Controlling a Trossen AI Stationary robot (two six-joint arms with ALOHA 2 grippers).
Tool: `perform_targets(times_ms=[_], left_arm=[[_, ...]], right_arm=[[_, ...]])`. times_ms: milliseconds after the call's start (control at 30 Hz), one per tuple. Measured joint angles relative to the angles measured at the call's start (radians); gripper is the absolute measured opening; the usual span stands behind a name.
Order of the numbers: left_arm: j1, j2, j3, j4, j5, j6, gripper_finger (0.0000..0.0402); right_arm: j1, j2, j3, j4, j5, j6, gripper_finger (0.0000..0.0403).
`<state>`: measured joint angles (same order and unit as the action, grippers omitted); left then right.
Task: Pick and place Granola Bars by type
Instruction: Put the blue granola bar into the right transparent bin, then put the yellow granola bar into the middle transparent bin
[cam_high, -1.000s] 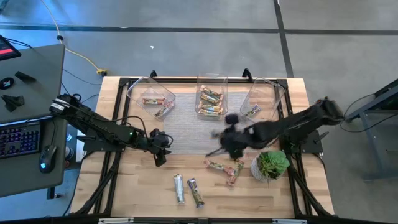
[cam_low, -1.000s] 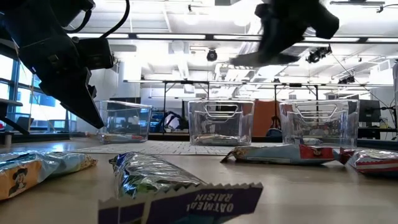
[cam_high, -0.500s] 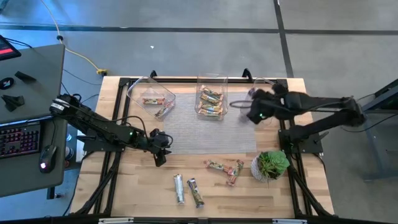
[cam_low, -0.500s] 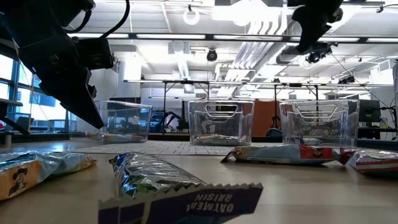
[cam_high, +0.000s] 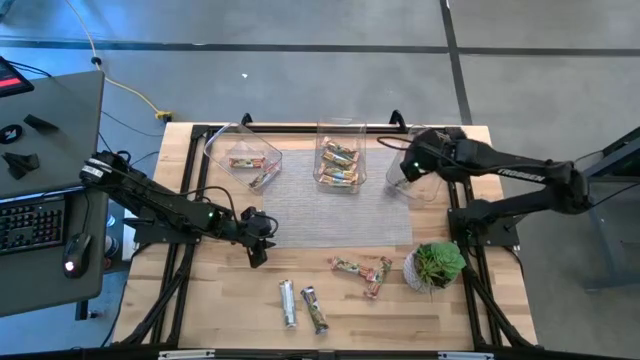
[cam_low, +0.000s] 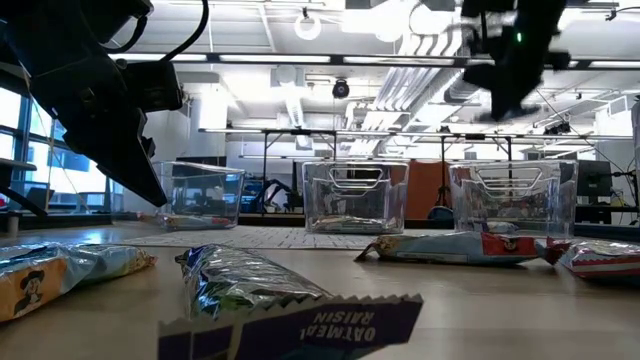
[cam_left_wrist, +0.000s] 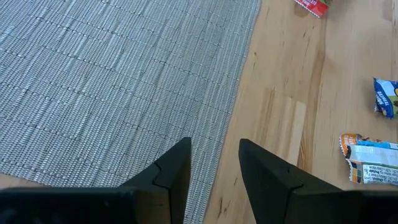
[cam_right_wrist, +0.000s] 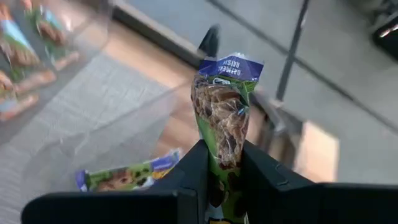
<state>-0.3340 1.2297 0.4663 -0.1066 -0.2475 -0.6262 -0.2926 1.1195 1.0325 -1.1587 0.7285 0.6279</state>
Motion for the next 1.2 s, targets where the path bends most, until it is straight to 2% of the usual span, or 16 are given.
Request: perform_targets(times_ms=[267, 367, 500, 800, 1033, 1200], left_arm=[[0.000, 0.000, 0.000, 0.000, 0.000, 0.000, 0.0131], [0.000, 0.000, 0.000, 0.000, -0.012, 0.000, 0.0131], [0.000, 0.000, 0.000, 0.001, -0.033, -0.007, 0.0131], [0.000, 0.000, 0.000, 0.001, -0.034, -0.008, 0.0131], [0.000, 0.000, 0.000, 0.001, -0.033, -0.008, 0.0131], [0.000, 0.000, 0.000, 0.001, -0.032, -0.008, 0.0131]], right_arm=[[-0.095, -0.021, -0.351, 0.387, -0.159, -0.031, 0.0061], [-0.132, -0.021, -0.443, 0.522, -0.222, -0.050, 0.0060], [-0.182, -0.025, -0.513, 0.638, -0.240, -0.079, 0.0058], [-0.257, -0.022, -0.521, 0.727, -0.316, -0.166, 0.0086], [-0.271, -0.027, -0.522, 0.733, -0.322, -0.195, 0.0117], [-0.271, -0.052, -0.441, 0.631, -0.337, -0.246, 0.0128]])
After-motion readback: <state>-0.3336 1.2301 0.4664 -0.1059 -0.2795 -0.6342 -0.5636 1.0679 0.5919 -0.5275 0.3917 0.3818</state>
